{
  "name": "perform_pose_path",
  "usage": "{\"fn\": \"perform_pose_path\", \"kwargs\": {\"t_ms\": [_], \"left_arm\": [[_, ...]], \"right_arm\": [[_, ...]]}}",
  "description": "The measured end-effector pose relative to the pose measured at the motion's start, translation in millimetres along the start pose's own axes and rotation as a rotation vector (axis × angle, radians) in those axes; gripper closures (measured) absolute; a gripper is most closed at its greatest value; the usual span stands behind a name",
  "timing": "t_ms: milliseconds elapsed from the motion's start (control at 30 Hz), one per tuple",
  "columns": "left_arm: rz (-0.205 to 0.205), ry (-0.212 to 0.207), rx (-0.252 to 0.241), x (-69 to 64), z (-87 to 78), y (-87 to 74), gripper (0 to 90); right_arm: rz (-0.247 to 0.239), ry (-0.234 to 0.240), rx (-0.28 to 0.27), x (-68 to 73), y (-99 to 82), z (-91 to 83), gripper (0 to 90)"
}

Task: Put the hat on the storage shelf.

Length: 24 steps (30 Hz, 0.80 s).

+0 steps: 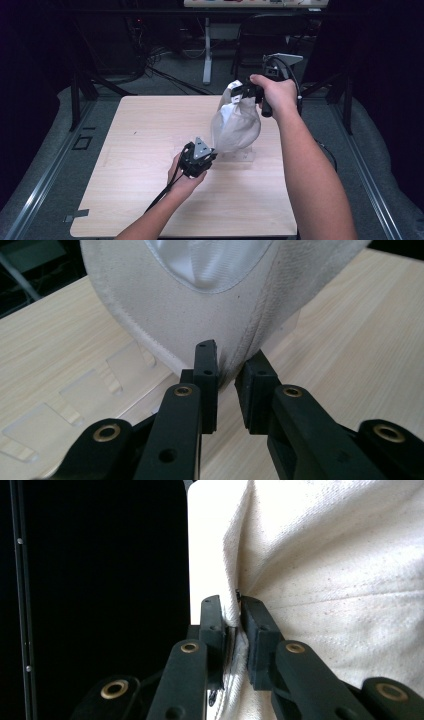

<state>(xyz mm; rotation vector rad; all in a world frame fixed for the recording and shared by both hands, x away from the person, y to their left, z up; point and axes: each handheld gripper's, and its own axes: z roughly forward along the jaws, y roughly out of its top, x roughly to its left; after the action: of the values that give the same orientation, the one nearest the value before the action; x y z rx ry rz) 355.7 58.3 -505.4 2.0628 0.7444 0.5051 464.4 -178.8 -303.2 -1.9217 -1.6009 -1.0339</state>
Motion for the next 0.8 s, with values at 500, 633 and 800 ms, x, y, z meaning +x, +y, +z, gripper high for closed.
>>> {"fn": "perform_pose_path", "kwargs": {"t_ms": [500, 633, 800], "left_arm": [[-0.074, -0.069, -0.054, 14.6, -2.3, -15.5, 81.6], [-0.067, -0.061, -0.057, 12.8, -2.1, -18.6, 81.8], [-0.079, -0.057, -0.064, 13.6, -1.8, -20.2, 81.8]], "right_arm": [[-0.022, -0.012, 0.030, 4.0, -1.8, 12.6, 80.8], [-0.031, -0.013, 0.039, 6.1, -2.7, 18.6, 80.6], [-0.038, -0.019, 0.042, 7.3, -3.1, 22.1, 79.3]]}}
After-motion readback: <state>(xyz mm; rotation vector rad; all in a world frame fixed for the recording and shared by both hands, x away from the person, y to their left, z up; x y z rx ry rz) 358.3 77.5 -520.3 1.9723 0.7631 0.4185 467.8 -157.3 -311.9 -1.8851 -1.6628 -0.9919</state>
